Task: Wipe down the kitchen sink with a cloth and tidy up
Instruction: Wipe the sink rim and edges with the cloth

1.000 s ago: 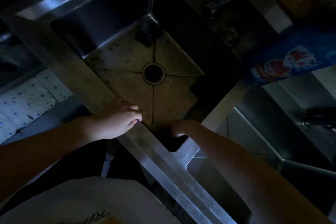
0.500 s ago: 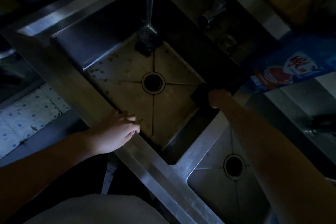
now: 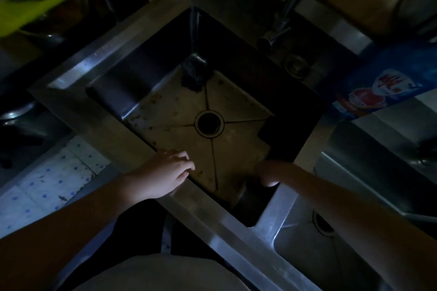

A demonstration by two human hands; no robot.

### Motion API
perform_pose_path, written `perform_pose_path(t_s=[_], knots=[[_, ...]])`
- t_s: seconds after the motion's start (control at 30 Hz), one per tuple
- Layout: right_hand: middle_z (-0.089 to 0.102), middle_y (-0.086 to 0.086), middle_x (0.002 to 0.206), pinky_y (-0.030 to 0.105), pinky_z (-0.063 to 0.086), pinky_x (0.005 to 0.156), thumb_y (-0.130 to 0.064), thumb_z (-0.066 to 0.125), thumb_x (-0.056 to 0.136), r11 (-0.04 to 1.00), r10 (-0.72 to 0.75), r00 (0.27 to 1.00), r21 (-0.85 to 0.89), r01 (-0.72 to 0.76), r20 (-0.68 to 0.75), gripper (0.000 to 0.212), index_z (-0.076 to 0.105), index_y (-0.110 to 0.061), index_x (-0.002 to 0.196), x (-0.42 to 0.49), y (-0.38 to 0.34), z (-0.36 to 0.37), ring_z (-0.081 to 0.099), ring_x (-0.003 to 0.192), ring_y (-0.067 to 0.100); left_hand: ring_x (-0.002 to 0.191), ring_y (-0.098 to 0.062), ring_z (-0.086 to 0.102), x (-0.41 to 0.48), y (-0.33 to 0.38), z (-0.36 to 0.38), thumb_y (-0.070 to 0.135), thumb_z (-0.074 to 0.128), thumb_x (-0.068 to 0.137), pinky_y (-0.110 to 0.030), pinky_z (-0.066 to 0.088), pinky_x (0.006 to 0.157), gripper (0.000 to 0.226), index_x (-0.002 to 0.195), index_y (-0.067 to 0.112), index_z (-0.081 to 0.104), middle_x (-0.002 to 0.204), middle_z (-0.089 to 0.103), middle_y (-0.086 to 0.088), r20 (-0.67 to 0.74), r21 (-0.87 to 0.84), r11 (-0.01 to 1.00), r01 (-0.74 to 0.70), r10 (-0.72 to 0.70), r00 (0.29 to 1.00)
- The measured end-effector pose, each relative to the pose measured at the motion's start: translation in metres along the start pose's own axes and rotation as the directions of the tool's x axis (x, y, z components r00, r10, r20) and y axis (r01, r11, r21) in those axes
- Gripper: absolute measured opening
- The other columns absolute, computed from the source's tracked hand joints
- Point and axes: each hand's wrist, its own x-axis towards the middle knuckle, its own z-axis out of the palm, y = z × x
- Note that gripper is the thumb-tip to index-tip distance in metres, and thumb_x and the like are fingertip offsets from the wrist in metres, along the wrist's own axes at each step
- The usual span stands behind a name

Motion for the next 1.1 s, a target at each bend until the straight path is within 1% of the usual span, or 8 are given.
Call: perform_pose_path(t_s=[0.13,0.23,0.33,0.47,0.67,0.8,0.97,1.1], knots=[[0.051,0.010,0.136,0.043,0.048,0.098,-0.014,0.045,0.096,0.951,0.307,0.938,0.016,-0.308,-0.160,0.035,0.053,-0.013,0.130,-0.006,0.040,-0.021,0.050,0.125,0.031,0.107,-0.012,0.052,0.008,-0.025,-0.023,0.027,0.042,0.096,-0.031,0.038,0.093,0.026,0.118,0.027,0.056,0.121,0.051,0.011,0.035,0.002,1.000,-0.003,0.003,0.999],[0.045,0.010,0.137,0.041,0.046,0.098,-0.017,0.049,0.096,0.906,0.423,0.879,0.081,-0.416,-0.219,0.036,0.048,-0.017,0.133,-0.004,0.043,-0.022,0.047,0.125,0.033,0.110,-0.013,0.051,0.016,-0.049,-0.046,0.028,0.041,0.096,-0.031,0.035,0.093,0.028,0.120,0.027,0.055,0.122,0.051,0.010,0.036,0.031,0.999,-0.016,0.015,0.999],[0.051,0.009,0.134,0.040,0.047,0.099,-0.019,0.043,0.098,0.926,0.378,0.900,0.106,-0.363,-0.218,0.032,0.054,-0.015,0.128,0.002,0.022,-0.010,0.050,0.123,0.030,0.107,-0.018,0.054,0.027,-0.075,-0.074,0.026,0.044,0.094,-0.029,0.036,0.086,0.028,0.119,0.022,0.058,0.118,0.054,0.003,0.019,0.057,0.998,-0.029,0.028,0.999],[0.050,0.012,0.137,0.037,0.047,0.097,-0.014,0.040,0.098,0.924,0.260,0.965,0.296,-0.242,-0.023,0.036,0.047,-0.014,0.133,0.009,-0.036,0.018,0.052,0.120,0.029,0.105,-0.021,0.055,0.045,-0.106,-0.111,0.020,0.048,0.092,-0.034,0.042,0.088,0.024,0.113,0.020,0.061,0.118,0.054,0.001,0.012,0.041,0.998,-0.054,0.054,0.998],[0.045,0.012,0.144,0.034,0.043,0.099,-0.022,0.035,0.102,0.702,0.298,0.949,0.650,-0.290,0.101,0.042,0.036,-0.015,0.143,0.017,-0.105,0.032,0.050,0.127,0.028,0.103,-0.022,0.052,0.079,-0.146,-0.144,0.020,0.048,0.095,-0.029,0.036,0.079,0.024,0.115,0.018,0.060,0.117,0.051,0.000,0.046,0.048,0.994,-0.094,0.092,0.995],[0.045,0.013,0.144,0.033,0.044,0.099,-0.022,0.040,0.100,0.545,0.383,0.914,0.766,-0.342,0.135,0.046,0.033,-0.013,0.145,0.018,-0.118,0.012,0.050,0.127,0.029,0.106,-0.025,0.053,0.097,-0.168,-0.153,0.017,0.051,0.093,-0.034,0.042,0.087,0.024,0.114,0.015,0.062,0.117,0.053,-0.005,0.035,0.051,0.992,-0.118,0.117,0.993],[0.065,0.014,0.119,0.028,0.049,0.077,-0.028,0.043,0.099,0.372,0.368,0.930,0.913,-0.167,0.021,0.034,0.061,-0.011,0.122,0.030,-0.147,-0.054,0.064,0.105,0.027,0.105,-0.020,0.054,0.105,-0.192,-0.155,0.022,0.050,0.093,-0.029,0.040,0.082,0.026,0.117,0.020,0.059,0.121,0.052,0.000,0.069,0.109,0.982,-0.155,0.148,0.987],[0.065,0.009,0.119,0.024,0.045,0.071,-0.031,0.039,0.101,0.313,0.276,0.958,0.950,-0.017,-0.074,0.036,0.060,-0.011,0.123,0.052,-0.183,-0.134,0.063,0.105,0.024,0.108,-0.020,0.053,0.104,-0.202,-0.158,0.023,0.050,0.093,-0.031,0.040,0.086,0.026,0.118,0.021,0.059,0.122,0.051,0.001,0.095,0.119,0.978,-0.169,0.159,0.983]])
